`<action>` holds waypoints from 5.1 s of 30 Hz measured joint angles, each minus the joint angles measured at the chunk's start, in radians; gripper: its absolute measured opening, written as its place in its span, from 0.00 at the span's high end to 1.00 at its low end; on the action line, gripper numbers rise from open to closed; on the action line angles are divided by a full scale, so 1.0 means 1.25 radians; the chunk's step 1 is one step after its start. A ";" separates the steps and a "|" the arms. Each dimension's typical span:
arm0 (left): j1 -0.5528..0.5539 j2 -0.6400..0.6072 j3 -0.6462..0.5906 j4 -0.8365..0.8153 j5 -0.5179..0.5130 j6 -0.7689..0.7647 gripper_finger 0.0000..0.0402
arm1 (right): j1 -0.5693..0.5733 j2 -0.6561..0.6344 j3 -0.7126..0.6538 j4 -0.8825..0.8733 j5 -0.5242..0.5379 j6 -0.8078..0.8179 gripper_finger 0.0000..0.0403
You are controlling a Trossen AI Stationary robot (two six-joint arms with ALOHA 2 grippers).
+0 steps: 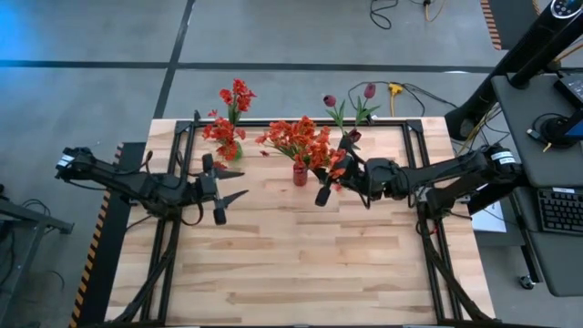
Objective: Sort flowers into vase by color
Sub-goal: Put the orange flowers into the red vase
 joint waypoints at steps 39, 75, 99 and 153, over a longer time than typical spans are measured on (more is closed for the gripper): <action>0.092 0.640 -0.109 0.767 -0.048 -0.124 0.22 | -0.003 -0.018 0.005 -0.139 -0.007 -0.045 0.89; 0.301 0.998 0.036 0.933 0.122 -0.203 0.18 | -0.023 -0.027 -0.016 -0.091 -0.070 -0.083 0.89; 0.327 1.041 0.078 0.933 0.118 -0.177 0.18 | -0.023 -0.027 -0.023 -0.097 -0.070 -0.092 0.89; 0.349 1.040 0.120 0.914 0.192 -0.097 0.19 | -0.037 -0.005 -0.028 -0.078 -0.070 -0.107 0.89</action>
